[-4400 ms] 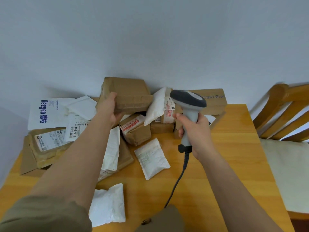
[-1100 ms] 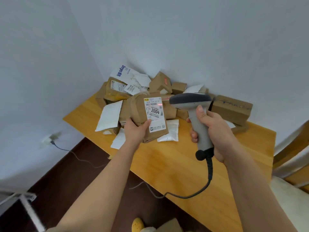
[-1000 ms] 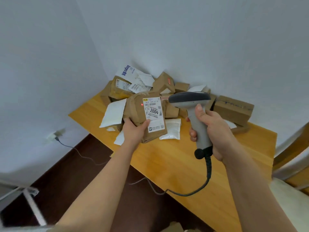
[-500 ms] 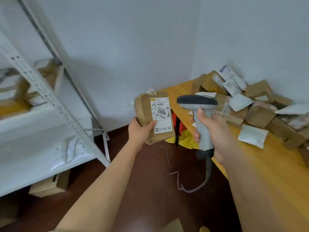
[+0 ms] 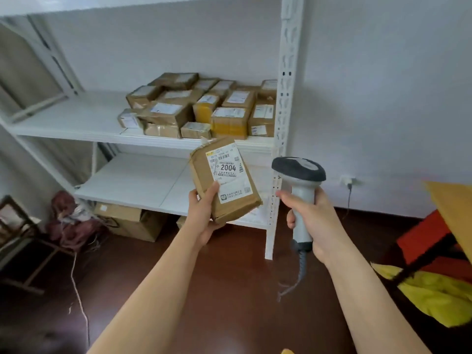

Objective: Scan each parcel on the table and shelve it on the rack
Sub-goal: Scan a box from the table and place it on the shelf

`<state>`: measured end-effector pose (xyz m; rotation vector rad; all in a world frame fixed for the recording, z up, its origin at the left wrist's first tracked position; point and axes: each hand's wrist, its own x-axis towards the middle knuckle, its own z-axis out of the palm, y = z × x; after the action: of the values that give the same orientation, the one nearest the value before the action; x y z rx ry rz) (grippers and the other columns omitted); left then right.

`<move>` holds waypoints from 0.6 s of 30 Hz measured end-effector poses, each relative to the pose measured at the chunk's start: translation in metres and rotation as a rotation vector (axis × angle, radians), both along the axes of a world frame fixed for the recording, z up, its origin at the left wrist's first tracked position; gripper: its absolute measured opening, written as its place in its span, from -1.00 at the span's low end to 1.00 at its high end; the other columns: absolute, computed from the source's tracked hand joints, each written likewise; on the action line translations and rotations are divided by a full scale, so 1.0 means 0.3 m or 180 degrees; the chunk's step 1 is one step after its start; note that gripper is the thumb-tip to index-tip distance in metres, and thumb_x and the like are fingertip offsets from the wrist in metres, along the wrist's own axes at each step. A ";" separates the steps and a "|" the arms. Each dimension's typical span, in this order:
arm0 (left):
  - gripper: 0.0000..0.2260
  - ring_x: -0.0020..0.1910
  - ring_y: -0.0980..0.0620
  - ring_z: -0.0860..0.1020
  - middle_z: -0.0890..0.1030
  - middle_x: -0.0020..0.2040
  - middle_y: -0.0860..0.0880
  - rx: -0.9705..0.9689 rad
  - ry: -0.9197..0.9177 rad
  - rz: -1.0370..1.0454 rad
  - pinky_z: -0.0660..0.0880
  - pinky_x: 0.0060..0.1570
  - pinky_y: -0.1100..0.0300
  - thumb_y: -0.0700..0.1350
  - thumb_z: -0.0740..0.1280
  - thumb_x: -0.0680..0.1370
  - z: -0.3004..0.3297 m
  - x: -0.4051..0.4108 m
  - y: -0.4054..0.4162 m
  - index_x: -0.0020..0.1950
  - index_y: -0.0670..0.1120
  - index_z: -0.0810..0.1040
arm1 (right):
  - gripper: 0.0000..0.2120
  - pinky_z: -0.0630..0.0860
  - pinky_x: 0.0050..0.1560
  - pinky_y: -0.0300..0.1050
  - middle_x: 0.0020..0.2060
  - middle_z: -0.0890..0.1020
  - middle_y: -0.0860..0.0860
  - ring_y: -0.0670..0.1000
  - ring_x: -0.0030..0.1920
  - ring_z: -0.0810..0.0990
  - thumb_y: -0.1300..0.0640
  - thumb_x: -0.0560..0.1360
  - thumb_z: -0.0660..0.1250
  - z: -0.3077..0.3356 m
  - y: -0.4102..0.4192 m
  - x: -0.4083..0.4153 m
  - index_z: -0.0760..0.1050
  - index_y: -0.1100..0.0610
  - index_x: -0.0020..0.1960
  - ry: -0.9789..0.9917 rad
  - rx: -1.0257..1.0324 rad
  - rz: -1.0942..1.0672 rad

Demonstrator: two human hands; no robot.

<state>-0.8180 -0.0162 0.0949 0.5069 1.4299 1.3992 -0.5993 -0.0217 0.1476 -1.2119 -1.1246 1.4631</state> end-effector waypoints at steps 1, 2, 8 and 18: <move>-0.55 0.10 -0.12 0.63 0.62 0.15 -0.02 0.0039 -0.0103 0.0070 0.56 0.06 -0.29 0.11 0.38 0.55 -0.002 -0.058 0.000 0.33 0.05 0.29 | -0.75 0.49 -0.26 -0.09 -0.30 0.55 0.06 -0.07 -0.42 0.47 0.11 0.50 0.46 -0.004 0.029 -0.067 0.49 0.04 0.13 -0.0023 0.0006 0.0087; -0.55 0.10 -0.13 0.63 0.61 0.16 -0.03 0.0072 -0.0173 0.0133 0.56 0.04 -0.32 0.12 0.37 0.55 -0.007 -0.115 0.005 0.35 0.06 0.28 | -0.74 0.51 -0.25 -0.10 -0.31 0.55 0.04 -0.08 -0.43 0.47 0.10 0.49 0.47 -0.010 0.062 -0.134 0.49 0.02 0.13 -0.0030 0.0016 0.0176; -0.52 0.10 -0.13 0.64 0.65 0.16 -0.05 0.0120 -0.0265 0.0520 0.58 0.02 -0.27 0.23 0.35 0.52 -0.021 -0.479 0.126 0.35 0.06 0.38 | -0.76 0.50 -0.29 -0.10 -0.07 0.69 -0.03 -0.07 -0.43 0.47 0.15 0.52 0.42 -0.035 0.290 -0.550 0.50 0.01 0.16 0.0063 0.0017 0.0771; -0.59 0.13 -0.08 0.62 0.69 0.11 -0.05 0.0022 -0.0179 0.0960 0.49 0.21 -0.17 0.23 0.33 0.50 0.094 -1.177 0.381 0.22 0.01 0.57 | -0.87 0.44 -0.40 -0.19 -0.07 0.69 0.04 -0.07 -0.47 0.42 0.26 0.54 0.34 0.037 0.694 -1.282 0.53 0.04 0.01 0.0255 -0.0013 0.1539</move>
<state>-1.1711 0.0981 0.1231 0.2600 1.5007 1.6425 -0.9838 0.1863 0.1586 -0.9079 -1.4236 1.8526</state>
